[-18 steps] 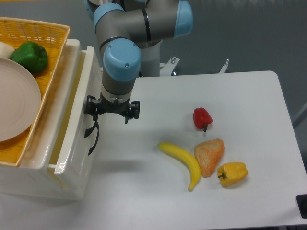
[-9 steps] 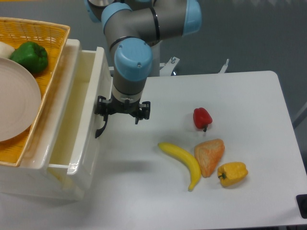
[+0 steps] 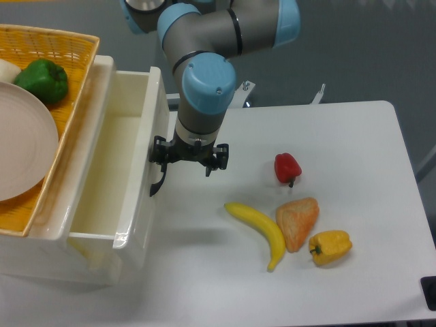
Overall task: Slide open the top white drawer
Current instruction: 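Pull the handle outward, sliding the upper drawer open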
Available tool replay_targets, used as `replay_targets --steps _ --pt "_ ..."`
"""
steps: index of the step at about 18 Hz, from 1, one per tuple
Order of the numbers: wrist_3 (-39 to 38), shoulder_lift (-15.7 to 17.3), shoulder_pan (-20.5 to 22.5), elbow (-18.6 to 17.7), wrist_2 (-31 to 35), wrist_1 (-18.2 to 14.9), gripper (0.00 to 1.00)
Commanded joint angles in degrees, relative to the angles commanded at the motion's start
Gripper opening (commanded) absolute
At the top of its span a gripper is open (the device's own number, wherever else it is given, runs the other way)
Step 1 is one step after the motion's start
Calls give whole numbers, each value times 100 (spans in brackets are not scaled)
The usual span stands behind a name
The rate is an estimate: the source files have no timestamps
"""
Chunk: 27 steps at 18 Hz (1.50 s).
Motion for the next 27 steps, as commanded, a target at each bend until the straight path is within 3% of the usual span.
replay_targets --steps 27 --pt "334 -53 563 44 -114 -9 100"
